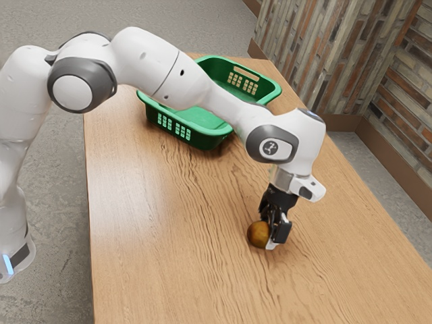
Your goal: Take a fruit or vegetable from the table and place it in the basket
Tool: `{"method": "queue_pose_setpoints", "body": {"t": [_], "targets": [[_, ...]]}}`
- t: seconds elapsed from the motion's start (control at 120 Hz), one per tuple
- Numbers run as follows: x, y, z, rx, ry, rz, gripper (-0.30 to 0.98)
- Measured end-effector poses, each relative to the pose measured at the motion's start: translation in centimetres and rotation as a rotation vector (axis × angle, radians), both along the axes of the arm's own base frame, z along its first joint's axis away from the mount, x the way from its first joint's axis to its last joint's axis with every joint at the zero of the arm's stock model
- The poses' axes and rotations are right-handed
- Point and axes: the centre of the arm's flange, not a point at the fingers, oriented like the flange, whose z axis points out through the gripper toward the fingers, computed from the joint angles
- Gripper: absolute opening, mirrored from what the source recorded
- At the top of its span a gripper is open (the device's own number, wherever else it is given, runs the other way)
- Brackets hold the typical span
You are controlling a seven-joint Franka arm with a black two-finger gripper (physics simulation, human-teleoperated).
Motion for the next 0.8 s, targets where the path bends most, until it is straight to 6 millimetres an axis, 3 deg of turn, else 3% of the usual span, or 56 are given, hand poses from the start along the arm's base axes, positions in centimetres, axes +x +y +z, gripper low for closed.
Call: {"method": "queue_pose_setpoints", "body": {"t": [0.167,0.233,0.283,0.333,0.442,0.492,0.55,0.633,0.733,0.8], "targets": [[0.2,0.8,0.9,0.009,-0.012,0.037,0.32],[0.1,1.7,3.7,0.011,-0.054,0.058,0.3],[0.2,4.0,6.9,0.015,-0.106,0.093,0.3],[1.0,8.3,10.0,0.029,-0.165,0.154,0.3],[1.9,23.1,15.3,0.105,-0.249,0.34,0.29],[1.7,28.3,17.0,0.143,-0.268,0.393,0.3],[1.5,32.2,18.5,0.188,-0.282,0.421,0.31],[0.7,36.6,19.0,0.239,-0.266,0.444,0.31],[-1.0,42.3,17.8,0.288,-0.209,0.486,0.3],[-2.0,45.1,17.1,0.301,-0.182,0.5,0.29]]}}
